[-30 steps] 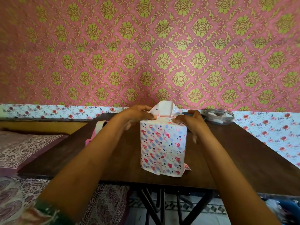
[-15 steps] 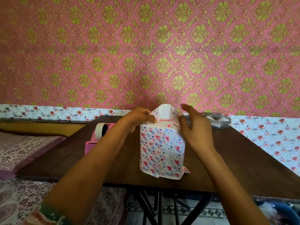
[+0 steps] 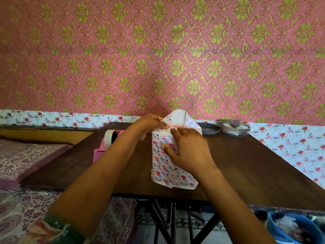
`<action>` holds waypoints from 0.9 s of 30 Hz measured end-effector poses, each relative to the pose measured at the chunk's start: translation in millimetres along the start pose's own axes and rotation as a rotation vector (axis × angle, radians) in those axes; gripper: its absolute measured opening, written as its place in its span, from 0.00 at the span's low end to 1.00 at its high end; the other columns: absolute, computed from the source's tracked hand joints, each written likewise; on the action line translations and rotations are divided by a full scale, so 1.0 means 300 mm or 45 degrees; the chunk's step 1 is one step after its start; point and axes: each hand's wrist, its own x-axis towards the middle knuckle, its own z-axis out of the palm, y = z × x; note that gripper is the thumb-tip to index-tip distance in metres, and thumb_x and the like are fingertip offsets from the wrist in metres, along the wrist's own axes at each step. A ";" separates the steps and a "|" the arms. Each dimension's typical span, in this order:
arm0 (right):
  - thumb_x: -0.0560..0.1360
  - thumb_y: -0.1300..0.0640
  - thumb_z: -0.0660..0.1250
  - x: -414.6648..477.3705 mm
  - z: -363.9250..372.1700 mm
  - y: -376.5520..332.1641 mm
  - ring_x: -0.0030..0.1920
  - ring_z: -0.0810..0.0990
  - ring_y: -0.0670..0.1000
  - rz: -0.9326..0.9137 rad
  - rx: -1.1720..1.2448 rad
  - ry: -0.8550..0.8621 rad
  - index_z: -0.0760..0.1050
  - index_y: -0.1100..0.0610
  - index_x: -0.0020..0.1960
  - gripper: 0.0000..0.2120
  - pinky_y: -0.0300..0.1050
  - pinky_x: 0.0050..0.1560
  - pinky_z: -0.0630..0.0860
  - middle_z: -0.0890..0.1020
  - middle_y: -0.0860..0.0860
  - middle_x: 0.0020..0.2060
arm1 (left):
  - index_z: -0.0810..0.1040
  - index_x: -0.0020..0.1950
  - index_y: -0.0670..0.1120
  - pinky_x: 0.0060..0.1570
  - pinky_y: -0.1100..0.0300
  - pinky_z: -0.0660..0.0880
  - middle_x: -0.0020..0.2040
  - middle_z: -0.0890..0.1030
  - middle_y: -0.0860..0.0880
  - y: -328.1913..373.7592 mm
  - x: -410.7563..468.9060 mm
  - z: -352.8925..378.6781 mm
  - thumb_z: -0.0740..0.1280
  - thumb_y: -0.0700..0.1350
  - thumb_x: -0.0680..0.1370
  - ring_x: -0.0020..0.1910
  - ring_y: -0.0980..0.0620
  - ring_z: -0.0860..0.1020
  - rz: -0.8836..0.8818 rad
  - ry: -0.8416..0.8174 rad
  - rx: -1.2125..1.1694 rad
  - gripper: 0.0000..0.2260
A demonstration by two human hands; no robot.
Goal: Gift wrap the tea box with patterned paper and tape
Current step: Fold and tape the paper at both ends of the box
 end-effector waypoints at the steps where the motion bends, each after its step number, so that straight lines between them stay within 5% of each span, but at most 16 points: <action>1: 0.78 0.39 0.51 0.001 0.001 -0.001 0.68 0.66 0.53 -0.001 0.002 0.001 0.61 0.55 0.72 0.29 0.45 0.69 0.60 0.69 0.53 0.69 | 0.77 0.60 0.39 0.40 0.62 0.74 0.55 0.80 0.43 0.002 0.001 0.002 0.68 0.40 0.75 0.42 0.51 0.78 -0.003 0.007 -0.002 0.14; 5: 0.77 0.37 0.51 0.004 0.011 0.002 0.68 0.68 0.53 0.013 0.031 -0.001 0.61 0.54 0.72 0.30 0.45 0.67 0.63 0.69 0.52 0.70 | 0.76 0.61 0.39 0.40 0.60 0.74 0.57 0.79 0.42 0.009 -0.012 0.003 0.68 0.41 0.75 0.51 0.46 0.78 -0.021 0.028 0.016 0.15; 10: 0.77 0.37 0.52 0.008 0.015 -0.004 0.67 0.69 0.53 0.045 0.036 0.027 0.63 0.54 0.71 0.30 0.45 0.65 0.65 0.70 0.52 0.69 | 0.75 0.62 0.42 0.55 0.53 0.72 0.58 0.78 0.45 -0.025 -0.032 -0.009 0.63 0.49 0.79 0.57 0.48 0.75 0.019 0.032 -0.118 0.16; 15: 0.77 0.37 0.52 0.016 0.002 -0.004 0.66 0.71 0.53 0.084 0.045 0.020 0.64 0.53 0.71 0.29 0.46 0.63 0.68 0.71 0.51 0.68 | 0.76 0.55 0.43 0.39 0.59 0.74 0.50 0.77 0.45 -0.153 -0.053 -0.198 0.62 0.52 0.79 0.43 0.50 0.75 -0.087 0.324 -0.059 0.14; 20: 0.76 0.36 0.51 0.017 0.004 -0.012 0.68 0.69 0.53 0.101 0.053 0.005 0.62 0.53 0.72 0.30 0.47 0.66 0.66 0.68 0.51 0.70 | 0.74 0.53 0.34 0.44 0.51 0.76 0.45 0.78 0.39 -0.297 -0.107 -0.383 0.66 0.43 0.77 0.41 0.45 0.75 -0.496 0.453 0.305 0.12; 22: 0.76 0.36 0.52 0.014 0.004 -0.010 0.68 0.69 0.53 0.107 0.060 0.012 0.62 0.53 0.72 0.30 0.48 0.67 0.65 0.68 0.51 0.71 | 0.73 0.58 0.35 0.44 0.49 0.76 0.49 0.77 0.38 -0.327 -0.136 -0.384 0.66 0.43 0.77 0.43 0.43 0.76 -0.589 0.397 0.238 0.14; 27: 0.76 0.36 0.52 0.006 0.009 -0.010 0.68 0.69 0.53 0.098 0.060 0.021 0.62 0.53 0.72 0.30 0.48 0.67 0.66 0.68 0.51 0.70 | 0.65 0.67 0.36 0.22 0.51 0.75 0.53 0.73 0.39 -0.338 -0.164 -0.326 0.61 0.46 0.80 0.50 0.38 0.75 -0.621 0.344 -0.117 0.19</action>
